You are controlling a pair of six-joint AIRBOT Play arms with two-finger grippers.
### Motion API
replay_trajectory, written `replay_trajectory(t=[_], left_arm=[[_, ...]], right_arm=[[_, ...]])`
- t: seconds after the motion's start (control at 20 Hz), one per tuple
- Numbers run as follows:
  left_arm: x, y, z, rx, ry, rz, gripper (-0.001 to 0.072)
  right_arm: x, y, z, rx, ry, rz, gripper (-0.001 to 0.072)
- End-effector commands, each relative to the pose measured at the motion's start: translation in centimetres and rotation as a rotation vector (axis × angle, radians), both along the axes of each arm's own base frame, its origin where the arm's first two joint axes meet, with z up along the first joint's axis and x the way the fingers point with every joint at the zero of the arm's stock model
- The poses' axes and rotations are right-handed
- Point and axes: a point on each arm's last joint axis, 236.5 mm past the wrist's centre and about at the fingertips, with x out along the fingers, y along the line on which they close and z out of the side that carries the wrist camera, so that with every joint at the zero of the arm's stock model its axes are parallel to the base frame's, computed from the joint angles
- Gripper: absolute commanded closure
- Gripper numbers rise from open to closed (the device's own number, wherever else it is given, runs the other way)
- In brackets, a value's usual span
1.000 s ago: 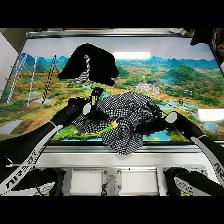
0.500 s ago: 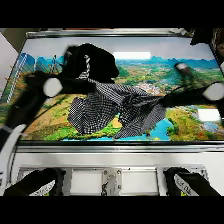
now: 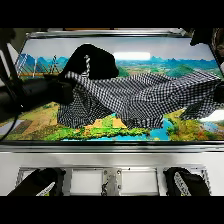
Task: Fold the clothes and pants, and hang the long-sleeved shirts on hangers.
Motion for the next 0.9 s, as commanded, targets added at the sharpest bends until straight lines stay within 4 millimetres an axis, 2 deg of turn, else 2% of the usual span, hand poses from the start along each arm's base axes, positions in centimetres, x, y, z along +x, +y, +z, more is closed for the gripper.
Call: replay_trajectory(t=[0.0, 0.1, 0.15, 0.2, 0.25, 0.3, 0.4, 0.45, 0.55, 0.6, 0.65, 0.7, 0.8, 0.85], left_arm=[[-0.8, -1.2, -7.4, 0.079, 0.183, -0.015, 0.0696], [1.3, -2.2, -12.4, 0.152, 0.253, -0.021, 0.0696], [2.8, -2.5, -14.6, 0.175, 0.275, -0.014, 0.0696], [5.0, -2.5, -17.3, 0.194, 0.313, 0.016, 0.0696], [6.4, -2.3, -19.1, 0.208, 0.349, 0.039, 0.0696], [7.5, -1.9, -20.6, 0.218, 0.384, 0.062, 0.0696], [9.4, -0.9, -22.5, 0.237, 0.429, 0.096, 0.0696], [9.9, -0.5, -23.1, 0.249, 0.441, 0.099, 0.0696], [10.5, 0.1, -23.8, 0.262, 0.465, 0.110, 0.0696], [10.7, 0.1, -24.0, 0.262, 0.464, 0.112, 0.0696], [10.8, 0.2, -24.2, 0.265, 0.457, 0.113, 0.0696], [10.7, 0.2, -24.2, 0.267, 0.462, 0.113, 0.0696], [10.8, 0.2, -24.2, 0.268, 0.460, 0.114, 0.0696], [10.8, 0.2, -24.2, 0.268, 0.459, 0.114, 0.0696]], right_arm=[[0.9, -2.5, -2.9, -0.003, 0.121, -0.095, 0.0701], [5.0, -4.2, -5.0, -0.026, 0.138, -0.119, 0.0700], [7.7, -5.4, -6.1, -0.050, 0.121, -0.132, 0.0691], [10.6, -5.8, -7.8, -0.044, 0.114, -0.129, 0.0461], [12.1, -5.5, -9.4, -0.011, 0.134, -0.119, 0.0130], [12.9, -4.2, -11.0, 0.048, 0.167, -0.090, 0.0035], [13.5, 0.2, -12.4, 0.156, 0.205, 0.034, 0.0058], [13.6, 2.9, -12.3, 0.186, 0.204, 0.108, 0.0062], [12.7, 7.9, -12.3, 0.186, 0.231, 0.230, 0.0125], [12.0, 10.8, -12.5, 0.179, 0.250, 0.302, 0.0125], [10.5, 15.9, -13.2, 0.145, 0.274, 0.428, 0.0125], [8.8, 20.2, -14.7, 0.090, 0.306, 0.494, 0.0125], [5.8, 25.4, -18.2, 0.014, 0.375, 0.511, 0.0125], [4.8, 27.3, -20.1, -0.006, 0.410, 0.490, 0.0125]])
